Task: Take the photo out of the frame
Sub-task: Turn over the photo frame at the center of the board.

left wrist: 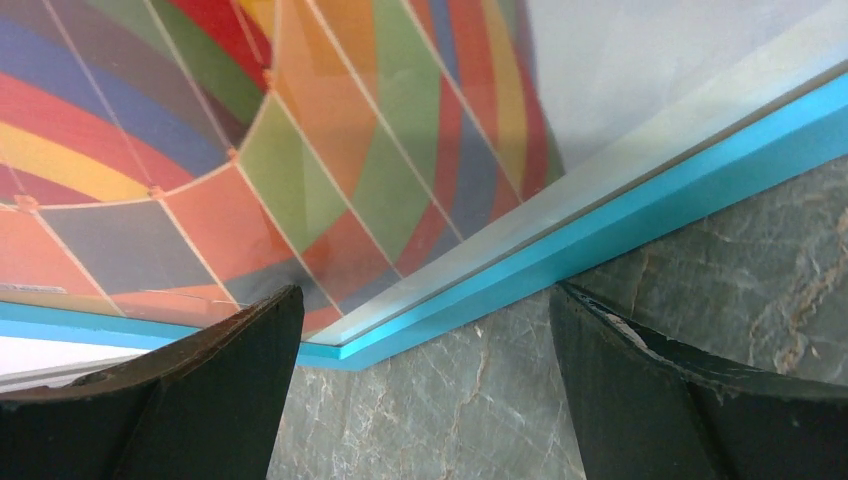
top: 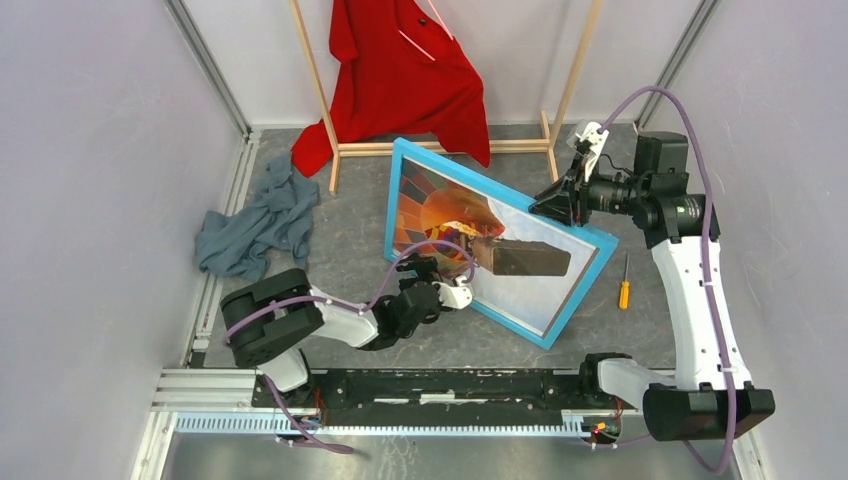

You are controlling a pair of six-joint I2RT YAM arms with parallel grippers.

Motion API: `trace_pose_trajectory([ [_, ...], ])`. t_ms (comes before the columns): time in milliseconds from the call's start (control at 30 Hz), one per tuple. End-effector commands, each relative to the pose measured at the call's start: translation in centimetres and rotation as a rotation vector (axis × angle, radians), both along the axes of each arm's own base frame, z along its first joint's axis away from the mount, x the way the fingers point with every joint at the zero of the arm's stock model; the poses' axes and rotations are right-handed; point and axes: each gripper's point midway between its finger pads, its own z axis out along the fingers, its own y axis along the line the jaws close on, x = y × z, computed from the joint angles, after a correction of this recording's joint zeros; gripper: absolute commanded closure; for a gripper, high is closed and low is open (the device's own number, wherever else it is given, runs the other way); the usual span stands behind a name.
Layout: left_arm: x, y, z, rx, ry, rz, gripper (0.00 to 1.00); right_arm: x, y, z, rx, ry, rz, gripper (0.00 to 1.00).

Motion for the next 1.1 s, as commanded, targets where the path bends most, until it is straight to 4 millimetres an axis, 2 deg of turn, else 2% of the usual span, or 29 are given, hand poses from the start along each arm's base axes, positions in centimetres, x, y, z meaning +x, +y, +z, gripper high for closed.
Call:
trace_pose_trajectory([
  [0,0.8,-0.8,0.3,-0.018,-0.027,0.02,0.02,-2.8,1.5,0.2,0.05,0.027,0.111,0.92],
  [333,1.5,-1.0,1.0,-0.019,-0.069,0.041,0.02,-3.2,1.4,0.2,0.037,0.0,0.119,0.77],
  [767,2.1,-0.6,1.3,-0.016,-0.112,0.081,0.02,-4.1,1.5,-1.4,0.021,0.044,0.14,0.55],
  [900,2.2,-0.7,1.4,-0.018,-0.12,0.084,0.02,-4.3,1.3,-1.5,0.006,0.04,0.132,0.58],
  [1067,2.3,-0.7,1.5,-0.019,-0.129,0.091,0.02,-3.9,0.9,-1.1,-0.025,0.007,0.091,0.75],
])
